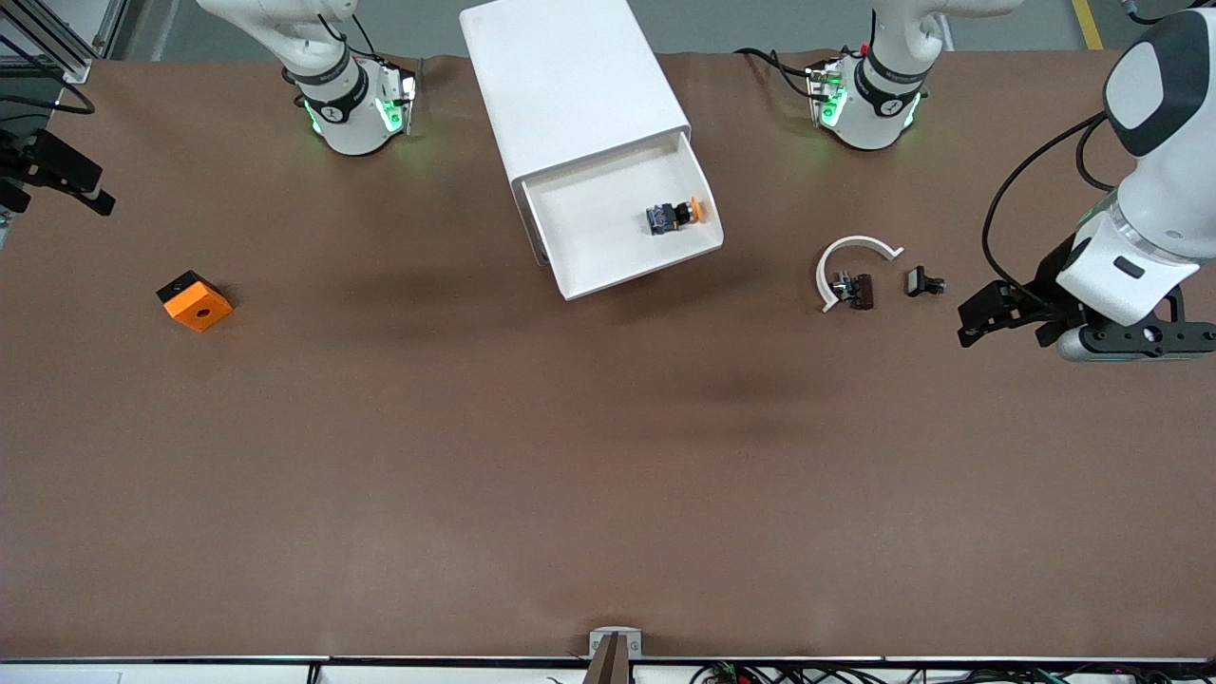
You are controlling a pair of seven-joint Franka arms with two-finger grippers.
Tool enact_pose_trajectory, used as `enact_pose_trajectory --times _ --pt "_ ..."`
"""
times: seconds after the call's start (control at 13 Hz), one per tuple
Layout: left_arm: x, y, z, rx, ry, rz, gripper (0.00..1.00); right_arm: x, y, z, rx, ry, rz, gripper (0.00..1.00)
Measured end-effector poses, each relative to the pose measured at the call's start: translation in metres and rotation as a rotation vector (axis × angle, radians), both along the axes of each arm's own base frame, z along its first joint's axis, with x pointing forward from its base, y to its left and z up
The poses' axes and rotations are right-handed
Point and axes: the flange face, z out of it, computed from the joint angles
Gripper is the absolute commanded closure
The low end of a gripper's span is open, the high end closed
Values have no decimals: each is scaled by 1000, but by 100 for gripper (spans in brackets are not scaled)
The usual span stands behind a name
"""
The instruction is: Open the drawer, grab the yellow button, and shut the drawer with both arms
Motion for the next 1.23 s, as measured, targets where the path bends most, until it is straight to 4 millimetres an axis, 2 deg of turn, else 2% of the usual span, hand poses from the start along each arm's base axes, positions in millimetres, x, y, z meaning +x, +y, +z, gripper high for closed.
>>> enact_pose_trajectory --times 0.23,0.92,1.07,1.23 --pt "1 7 0 -5 1 8 0 0 0 0 0 0 0 0" --pt "-4 6 4 -8 39 1 0 0 0 0 0 0 1 0" --pt "-7 9 10 -7 54 4 0 0 0 0 0 0 1 0" --pt "-11 11 27 -5 63 4 0 0 0 0 0 0 1 0"
